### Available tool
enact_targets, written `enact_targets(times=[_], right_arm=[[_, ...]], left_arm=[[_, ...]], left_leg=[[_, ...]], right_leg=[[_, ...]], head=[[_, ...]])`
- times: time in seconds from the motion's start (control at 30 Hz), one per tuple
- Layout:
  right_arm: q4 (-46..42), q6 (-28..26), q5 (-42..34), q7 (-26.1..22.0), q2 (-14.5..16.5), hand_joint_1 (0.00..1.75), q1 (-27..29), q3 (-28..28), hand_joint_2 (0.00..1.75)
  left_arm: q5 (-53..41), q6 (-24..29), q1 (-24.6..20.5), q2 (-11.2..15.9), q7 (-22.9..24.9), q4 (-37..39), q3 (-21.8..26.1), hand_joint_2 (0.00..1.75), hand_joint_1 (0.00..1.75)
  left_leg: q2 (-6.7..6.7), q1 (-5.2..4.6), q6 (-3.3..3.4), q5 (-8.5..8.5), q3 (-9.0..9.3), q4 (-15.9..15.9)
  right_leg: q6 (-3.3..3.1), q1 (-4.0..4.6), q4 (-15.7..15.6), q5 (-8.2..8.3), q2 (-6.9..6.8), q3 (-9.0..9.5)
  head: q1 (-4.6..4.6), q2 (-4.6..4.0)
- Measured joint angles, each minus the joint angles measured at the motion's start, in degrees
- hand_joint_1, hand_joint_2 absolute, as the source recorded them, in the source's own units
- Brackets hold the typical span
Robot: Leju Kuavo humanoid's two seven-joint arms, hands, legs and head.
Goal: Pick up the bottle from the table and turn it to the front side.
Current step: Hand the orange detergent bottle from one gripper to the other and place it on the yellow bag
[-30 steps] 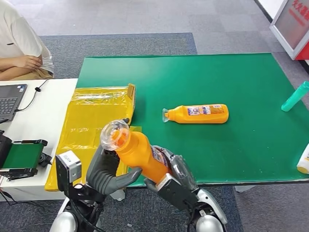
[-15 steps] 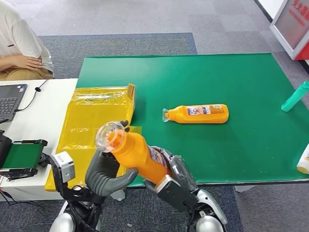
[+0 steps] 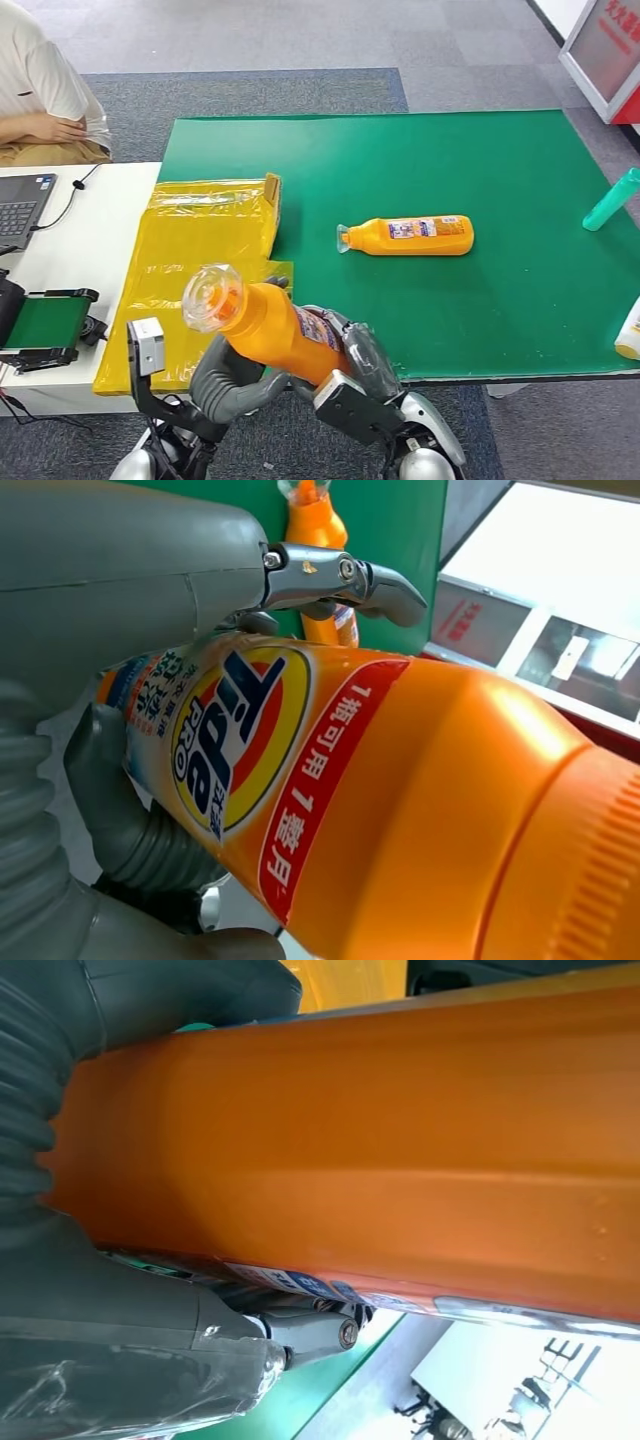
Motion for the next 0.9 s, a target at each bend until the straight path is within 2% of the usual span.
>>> enact_targets(times=[0.23,0.57,0.83,0.9], right_arm=[[0.2,-0.7,1.3,0.0,-0.4,1.75,-0.3,0.6,1.75],[1.1,-1.9,2.8,1.5,-0.7,1.75,-0.7,2.0,1.75],[2.3,-2.1,2.9,1.7,-0.7,1.75,-1.4,2.1,1.75],[2.7,-2.1,2.9,1.7,-0.7,1.75,-1.7,2.3,1.75]], left_arm=[[-1.4,-0.3,-1.5,0.1,-0.4,2.4,-0.5,1.75,0.00],[-17.2,1.6,-2.2,-0.4,-1.6,2.5,-1.6,1.75,0.00],[-19.1,1.8,-2.1,-0.8,-1.9,2.4,-1.7,1.75,0.00],[-18.8,1.7,-1.9,-0.8,-2.2,2.4,-1.6,1.75,0.17]], left_leg=[[0.00,0.00,0.00,0.01,0.00,0.0],[0.00,0.00,0.00,0.00,0.00,0.0],[0.00,0.00,0.00,0.01,0.00,0.0],[0.00,0.00,0.00,0.01,0.00,0.0]], right_leg=[[0.00,0.00,0.0,0.01,0.00,0.00],[0.00,0.00,0.0,0.01,0.00,0.00],[0.00,0.00,0.0,0.01,0.00,0.00],[0.00,0.00,0.0,0.01,0.00,0.00]], head=[[0.00,0.00],[0.01,0.00],[0.01,-0.01],[0.01,-0.01]])
